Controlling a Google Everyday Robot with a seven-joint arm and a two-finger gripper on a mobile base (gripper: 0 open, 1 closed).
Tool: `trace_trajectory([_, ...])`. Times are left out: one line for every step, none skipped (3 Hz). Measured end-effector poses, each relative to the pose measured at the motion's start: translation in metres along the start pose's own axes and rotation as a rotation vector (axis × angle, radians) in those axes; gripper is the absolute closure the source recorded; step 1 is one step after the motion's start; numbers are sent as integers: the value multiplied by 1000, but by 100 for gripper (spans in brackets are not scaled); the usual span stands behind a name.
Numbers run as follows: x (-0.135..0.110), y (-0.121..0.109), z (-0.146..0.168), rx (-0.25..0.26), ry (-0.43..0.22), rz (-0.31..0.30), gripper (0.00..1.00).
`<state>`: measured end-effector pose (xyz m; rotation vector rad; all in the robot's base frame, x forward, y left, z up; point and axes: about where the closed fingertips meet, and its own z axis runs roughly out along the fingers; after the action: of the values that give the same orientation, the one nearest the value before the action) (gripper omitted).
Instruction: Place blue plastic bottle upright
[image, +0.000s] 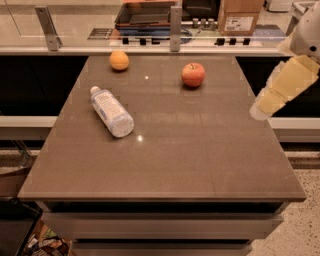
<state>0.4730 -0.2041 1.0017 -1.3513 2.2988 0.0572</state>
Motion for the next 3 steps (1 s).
trace_trajectory([-29, -8, 4, 5, -73, 169, 0])
trace_trajectory([-63, -12, 3, 21, -71, 266, 0])
trace_trajectory([-104, -20, 19, 20, -51, 363, 0])
